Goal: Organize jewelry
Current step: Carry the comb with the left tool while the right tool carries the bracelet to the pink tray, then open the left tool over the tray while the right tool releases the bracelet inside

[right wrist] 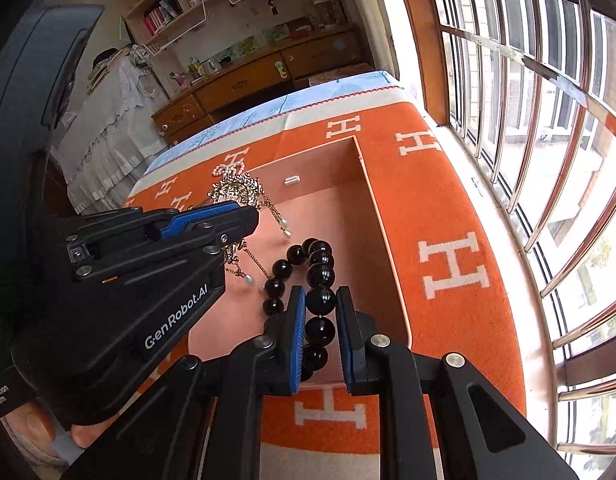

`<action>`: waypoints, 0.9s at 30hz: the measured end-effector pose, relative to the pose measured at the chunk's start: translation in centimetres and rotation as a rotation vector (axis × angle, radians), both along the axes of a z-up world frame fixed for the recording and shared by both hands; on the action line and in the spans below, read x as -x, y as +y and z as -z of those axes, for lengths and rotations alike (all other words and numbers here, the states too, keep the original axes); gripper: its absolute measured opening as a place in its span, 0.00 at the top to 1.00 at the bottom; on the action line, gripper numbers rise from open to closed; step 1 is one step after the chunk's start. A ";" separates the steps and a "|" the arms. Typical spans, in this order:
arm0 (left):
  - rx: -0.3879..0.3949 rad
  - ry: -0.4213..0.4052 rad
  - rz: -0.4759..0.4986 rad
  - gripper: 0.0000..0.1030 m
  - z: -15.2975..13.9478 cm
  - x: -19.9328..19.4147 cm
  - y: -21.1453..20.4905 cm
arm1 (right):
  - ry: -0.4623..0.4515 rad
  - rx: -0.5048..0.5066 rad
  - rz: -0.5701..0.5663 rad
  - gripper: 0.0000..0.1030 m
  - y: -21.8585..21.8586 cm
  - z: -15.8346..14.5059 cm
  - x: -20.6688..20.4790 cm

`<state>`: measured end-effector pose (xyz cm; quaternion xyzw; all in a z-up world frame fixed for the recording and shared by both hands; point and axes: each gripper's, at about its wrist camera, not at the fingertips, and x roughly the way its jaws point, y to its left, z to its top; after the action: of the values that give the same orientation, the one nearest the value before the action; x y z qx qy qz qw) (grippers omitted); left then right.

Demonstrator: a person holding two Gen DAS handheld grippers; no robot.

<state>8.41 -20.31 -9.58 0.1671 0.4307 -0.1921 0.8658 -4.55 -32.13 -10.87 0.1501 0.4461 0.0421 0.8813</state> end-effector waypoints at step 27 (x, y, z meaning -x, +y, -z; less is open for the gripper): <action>0.067 0.041 -0.061 0.44 0.6 0.9 2.5 | -0.065 0.069 0.018 0.68 0.5 -0.5 0.8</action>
<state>7.49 -17.83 -10.21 0.1209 0.4468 -0.1831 0.8673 -5.40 -31.63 -10.38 0.1221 0.4169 0.0237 0.9004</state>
